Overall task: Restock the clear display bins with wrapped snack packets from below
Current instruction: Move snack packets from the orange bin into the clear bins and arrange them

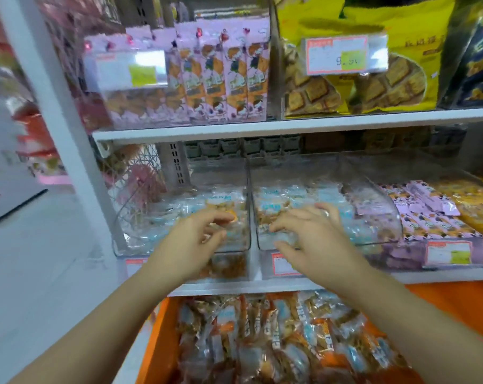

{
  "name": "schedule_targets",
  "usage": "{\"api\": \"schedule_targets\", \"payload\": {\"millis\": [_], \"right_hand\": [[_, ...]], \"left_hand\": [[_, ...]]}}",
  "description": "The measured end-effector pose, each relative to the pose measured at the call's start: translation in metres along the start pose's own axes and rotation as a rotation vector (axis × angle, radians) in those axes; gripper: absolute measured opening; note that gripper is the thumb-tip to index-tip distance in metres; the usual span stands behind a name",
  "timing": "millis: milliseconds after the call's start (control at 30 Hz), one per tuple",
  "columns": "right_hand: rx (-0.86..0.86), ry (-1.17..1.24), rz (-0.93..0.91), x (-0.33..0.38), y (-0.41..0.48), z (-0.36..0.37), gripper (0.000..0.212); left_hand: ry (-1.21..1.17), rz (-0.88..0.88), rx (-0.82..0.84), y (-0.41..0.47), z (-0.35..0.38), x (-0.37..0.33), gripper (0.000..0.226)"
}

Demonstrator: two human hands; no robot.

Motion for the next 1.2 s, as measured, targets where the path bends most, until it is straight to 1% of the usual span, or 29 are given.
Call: {"api": "schedule_targets", "payload": {"millis": [133,267,367,467,533,600,667,733,800,833,900,967,1033,1133,1200], "right_hand": [[0.083,-0.046,-0.077,0.043,0.038,0.02,0.027],[0.218,-0.182,-0.076,0.059,0.077,0.054,0.044],[0.332,-0.331,-0.039,0.057,0.098,0.081,0.058],[0.39,-0.38,0.012,0.053,0.112,0.097,0.06],[0.378,-0.379,0.019,0.052,0.118,0.097,0.056],[0.306,-0.329,0.019,0.054,0.119,0.084,0.053],[0.171,-0.274,-0.025,0.064,0.112,0.065,0.056],[0.009,-0.223,-0.119,0.08,0.094,0.049,0.06],[-0.118,-0.155,-0.216,0.09,0.074,0.04,0.063],[-0.151,-0.114,-0.241,0.09,0.067,0.038,0.063],[-0.154,-0.024,-0.274,0.081,0.059,0.033,0.064],[-0.087,0.054,-0.311,0.072,0.055,0.025,0.068],[-0.017,0.118,-0.291,0.06,0.052,0.011,0.069],[-0.016,0.324,-0.109,0.03,0.056,-0.013,0.061],[0.013,0.462,0.002,0.008,0.059,-0.017,0.064]], "left_hand": [[0.012,-0.103,-0.113,-0.019,-0.03,0.043,0.027],[0.079,-0.132,-0.102,-0.025,-0.044,0.065,0.028],[0.117,-0.134,-0.135,-0.027,-0.053,0.073,0.029],[0.125,-0.136,-0.145,-0.03,-0.056,0.075,0.03],[0.091,-0.141,-0.145,-0.03,-0.056,0.076,0.029],[-0.009,-0.158,-0.156,-0.03,-0.057,0.078,0.027],[-0.167,-0.178,-0.176,-0.029,-0.057,0.076,0.029],[-0.386,-0.217,-0.162,-0.027,-0.05,0.072,0.041],[-0.614,-0.242,-0.116,-0.025,-0.038,0.063,0.044],[-0.697,-0.244,-0.1,-0.024,-0.032,0.059,0.04],[-0.802,-0.241,-0.105,-0.022,-0.021,0.054,0.037],[-0.808,-0.209,-0.121,-0.018,-0.013,0.051,0.037],[-0.709,-0.121,-0.153,-0.01,-0.01,0.042,0.041],[-0.584,0.021,-0.184,0.004,-0.011,0.02,0.045],[-0.53,0.095,-0.18,0.014,-0.008,0.004,0.048]]}}
Point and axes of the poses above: each hand's wrist, its own y-axis towards the middle knuckle, its own z-axis out of the palm, x = y × z, the point moved 7 cm from there along y, towards the middle knuckle, and after that the axes turned 2 degrees about x, right-handed, at the moved point
